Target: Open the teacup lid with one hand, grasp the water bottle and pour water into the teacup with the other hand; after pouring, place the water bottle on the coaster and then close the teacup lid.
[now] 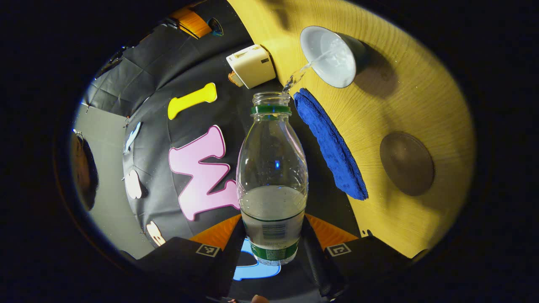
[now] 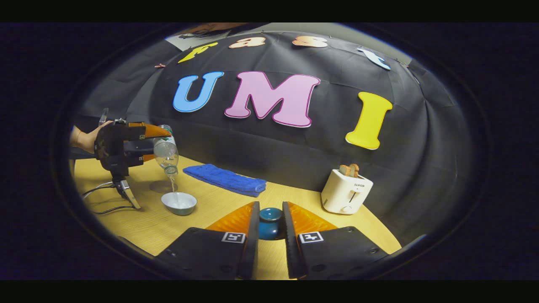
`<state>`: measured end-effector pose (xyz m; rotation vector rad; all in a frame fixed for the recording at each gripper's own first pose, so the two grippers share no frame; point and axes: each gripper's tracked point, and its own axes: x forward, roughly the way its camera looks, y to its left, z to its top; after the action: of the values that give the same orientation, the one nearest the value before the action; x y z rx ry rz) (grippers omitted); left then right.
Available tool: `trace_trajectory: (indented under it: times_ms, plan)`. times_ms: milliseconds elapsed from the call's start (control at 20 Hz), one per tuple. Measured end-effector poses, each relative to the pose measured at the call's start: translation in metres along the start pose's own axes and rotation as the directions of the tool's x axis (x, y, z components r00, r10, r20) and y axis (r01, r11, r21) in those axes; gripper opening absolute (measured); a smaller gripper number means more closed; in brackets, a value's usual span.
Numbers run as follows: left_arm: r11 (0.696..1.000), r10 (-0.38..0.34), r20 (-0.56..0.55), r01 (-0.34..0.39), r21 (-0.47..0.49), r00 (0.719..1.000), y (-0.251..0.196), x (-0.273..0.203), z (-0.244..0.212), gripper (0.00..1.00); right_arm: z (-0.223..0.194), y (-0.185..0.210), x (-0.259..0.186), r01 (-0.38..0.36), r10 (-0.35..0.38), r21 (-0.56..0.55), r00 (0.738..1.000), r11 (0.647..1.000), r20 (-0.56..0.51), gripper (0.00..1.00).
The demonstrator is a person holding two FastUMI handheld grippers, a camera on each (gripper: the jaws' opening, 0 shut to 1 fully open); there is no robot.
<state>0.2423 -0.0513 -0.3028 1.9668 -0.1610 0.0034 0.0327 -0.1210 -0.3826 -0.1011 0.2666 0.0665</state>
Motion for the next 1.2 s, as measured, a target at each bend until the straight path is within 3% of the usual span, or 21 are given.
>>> trace_trajectory:
  times_ms: [50,150,200,250,400,450,550,700,800,1200]
  plan:
    - [1.000,0.015,0.009,-0.015,0.014,1.000,0.003,0.000,0.000,0.77,0.001,0.000,0.000,0.000,0.000,-0.005,1.000,1.000,0.002,0.36]
    - [0.998,0.044,0.037,-0.046,0.044,0.998,0.009,0.001,0.005,0.77,0.003,-0.001,0.000,0.003,-0.003,-0.010,1.000,1.000,0.009,0.36]
    - [0.997,0.056,0.053,-0.059,0.058,0.997,0.009,0.001,0.008,0.77,0.004,-0.002,0.000,0.007,-0.007,-0.011,1.000,1.000,0.013,0.31]
    - [0.995,0.068,0.065,-0.072,0.070,0.996,0.011,0.002,0.010,0.77,0.006,-0.003,-0.001,0.008,-0.008,-0.011,1.000,1.000,0.014,0.36]
    - [0.986,0.104,0.112,-0.117,0.115,0.988,0.023,0.005,0.017,0.77,0.007,-0.004,-0.001,0.012,-0.012,-0.007,1.000,1.000,0.019,0.36]
    - [0.985,0.109,0.124,-0.124,0.121,0.986,0.027,0.005,0.017,0.77,0.007,-0.004,-0.001,0.011,-0.011,-0.006,1.000,1.000,0.020,0.27]
    - [0.983,0.117,0.140,-0.135,0.127,0.983,0.028,0.007,0.018,0.78,0.009,-0.005,-0.001,0.014,-0.014,-0.005,1.000,1.000,0.025,0.36]
    - [0.978,0.126,0.149,-0.148,0.145,0.981,0.035,0.013,0.019,0.78,0.010,-0.006,0.000,0.018,-0.017,-0.004,0.999,1.000,0.032,0.27]
    - [0.975,0.131,0.162,-0.156,0.157,0.978,0.037,0.014,0.020,0.78,0.010,-0.007,-0.001,0.019,-0.019,-0.006,0.999,1.000,0.032,0.36]
    - [0.980,0.114,0.160,-0.138,0.143,0.980,0.034,0.017,0.021,0.78,0.010,-0.010,0.000,0.021,-0.021,-0.006,0.999,1.000,0.029,0.36]
